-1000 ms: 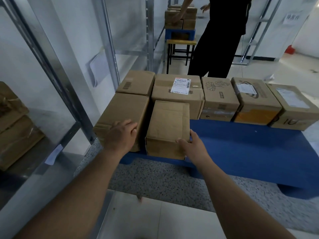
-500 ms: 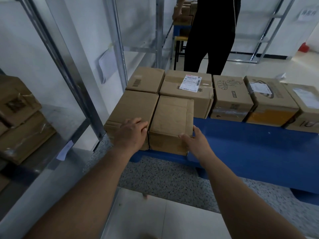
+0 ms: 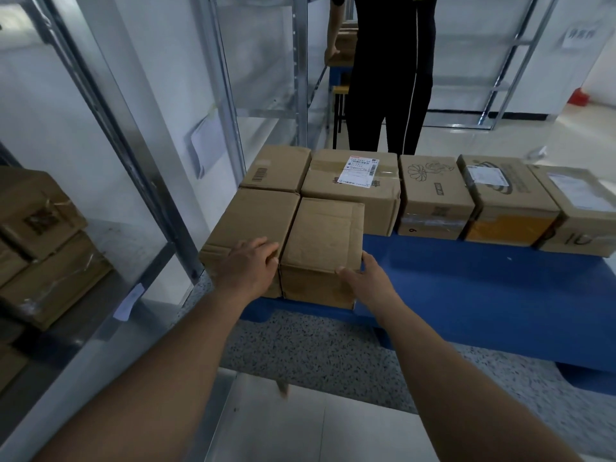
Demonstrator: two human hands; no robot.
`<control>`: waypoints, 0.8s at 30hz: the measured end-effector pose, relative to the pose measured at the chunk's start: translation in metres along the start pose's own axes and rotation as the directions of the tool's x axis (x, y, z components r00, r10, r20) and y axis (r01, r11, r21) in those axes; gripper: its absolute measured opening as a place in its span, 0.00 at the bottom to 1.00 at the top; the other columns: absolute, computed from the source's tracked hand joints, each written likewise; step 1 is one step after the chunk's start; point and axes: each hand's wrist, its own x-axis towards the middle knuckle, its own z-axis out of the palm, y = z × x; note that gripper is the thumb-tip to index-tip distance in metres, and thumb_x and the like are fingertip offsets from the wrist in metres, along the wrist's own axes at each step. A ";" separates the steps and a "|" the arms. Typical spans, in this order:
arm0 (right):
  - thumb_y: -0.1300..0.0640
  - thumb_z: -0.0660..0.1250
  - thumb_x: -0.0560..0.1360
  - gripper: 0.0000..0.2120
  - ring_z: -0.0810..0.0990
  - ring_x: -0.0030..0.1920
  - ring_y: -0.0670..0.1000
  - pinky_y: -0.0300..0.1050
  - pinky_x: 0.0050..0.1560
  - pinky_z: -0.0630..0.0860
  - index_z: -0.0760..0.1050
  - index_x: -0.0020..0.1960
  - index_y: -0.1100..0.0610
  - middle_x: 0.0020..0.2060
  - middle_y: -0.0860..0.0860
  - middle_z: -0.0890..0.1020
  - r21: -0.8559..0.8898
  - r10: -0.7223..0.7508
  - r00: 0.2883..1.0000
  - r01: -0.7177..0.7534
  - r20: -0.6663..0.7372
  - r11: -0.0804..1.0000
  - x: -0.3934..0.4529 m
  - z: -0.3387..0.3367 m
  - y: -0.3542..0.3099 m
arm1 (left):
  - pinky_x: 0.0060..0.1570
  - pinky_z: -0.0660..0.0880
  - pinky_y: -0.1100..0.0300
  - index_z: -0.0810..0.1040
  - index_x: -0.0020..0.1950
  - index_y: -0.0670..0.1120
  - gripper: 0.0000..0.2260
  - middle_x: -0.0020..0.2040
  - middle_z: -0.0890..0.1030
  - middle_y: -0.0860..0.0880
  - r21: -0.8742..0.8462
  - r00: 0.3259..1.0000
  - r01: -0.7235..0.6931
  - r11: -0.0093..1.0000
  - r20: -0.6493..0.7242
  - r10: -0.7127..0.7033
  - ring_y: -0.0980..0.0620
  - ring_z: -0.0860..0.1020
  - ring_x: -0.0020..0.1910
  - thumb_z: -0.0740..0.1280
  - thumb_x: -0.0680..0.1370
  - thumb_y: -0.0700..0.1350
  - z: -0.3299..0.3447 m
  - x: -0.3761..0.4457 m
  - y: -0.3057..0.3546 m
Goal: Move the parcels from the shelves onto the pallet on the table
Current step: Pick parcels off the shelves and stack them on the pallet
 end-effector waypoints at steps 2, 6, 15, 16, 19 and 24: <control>0.48 0.65 0.77 0.23 0.75 0.58 0.53 0.51 0.61 0.74 0.63 0.68 0.52 0.59 0.50 0.76 -0.010 0.010 1.000 -0.010 0.015 1.000 -0.003 -0.002 -0.003 | 0.68 0.60 0.50 0.63 0.74 0.52 0.20 0.74 0.63 0.49 -0.020 1.000 0.007 1.000 -0.004 -0.008 0.46 0.60 0.72 0.55 0.81 0.50 -0.002 -0.006 0.001; 0.45 0.63 0.77 0.35 0.66 0.68 0.58 0.50 0.64 0.68 0.52 0.75 0.58 0.65 0.55 0.68 -0.170 -0.025 0.999 0.018 -0.039 0.985 -0.014 -0.003 -0.009 | 0.70 0.56 0.51 0.63 0.74 0.50 0.21 0.75 0.61 0.47 -0.078 0.995 0.004 0.997 -0.096 -0.012 0.46 0.58 0.73 0.58 0.81 0.48 -0.005 -0.030 0.005; 0.50 0.62 0.77 0.21 0.66 0.65 0.55 0.48 0.61 0.67 0.68 0.68 0.57 0.66 0.55 0.69 -0.559 -0.463 0.886 0.368 -0.033 0.743 -0.083 0.018 -0.023 | 0.66 0.64 0.48 0.69 0.70 0.46 0.23 0.71 0.69 0.45 -0.144 0.973 0.053 0.988 -0.216 -0.083 0.43 0.66 0.69 0.57 0.78 0.54 -0.006 -0.124 0.005; 0.51 0.62 0.77 0.20 0.67 0.64 0.55 0.48 0.61 0.67 0.69 0.67 0.57 0.65 0.55 0.71 -0.581 -0.496 0.869 0.402 -0.002 0.708 -0.093 0.023 -0.020 | 0.65 0.66 0.46 0.71 0.69 0.45 0.25 0.69 0.71 0.44 -0.158 0.970 0.064 0.985 -0.223 -0.098 0.42 0.68 0.68 0.56 0.76 0.56 -0.006 -0.136 0.005; 0.51 0.61 0.78 0.19 0.68 0.64 0.55 0.48 0.62 0.67 0.70 0.67 0.56 0.65 0.54 0.71 -0.617 -0.561 0.820 0.502 0.115 0.607 -0.118 0.039 -0.011 | 0.65 0.67 0.44 0.73 0.67 0.42 0.29 0.67 0.73 0.43 -0.203 0.955 0.130 0.970 -0.238 -0.178 0.41 0.70 0.66 0.52 0.74 0.59 -0.003 -0.172 0.002; 0.49 0.57 0.79 0.22 0.62 0.70 0.54 0.49 0.68 0.63 0.65 0.72 0.52 0.71 0.52 0.65 -0.619 -0.568 0.774 0.599 0.281 0.509 -0.156 0.060 0.005 | 0.69 0.57 0.52 0.68 0.72 0.48 0.23 0.73 0.66 0.49 -0.145 0.923 0.279 0.949 -0.233 -0.307 0.47 0.62 0.72 0.55 0.79 0.55 -0.002 -0.235 0.002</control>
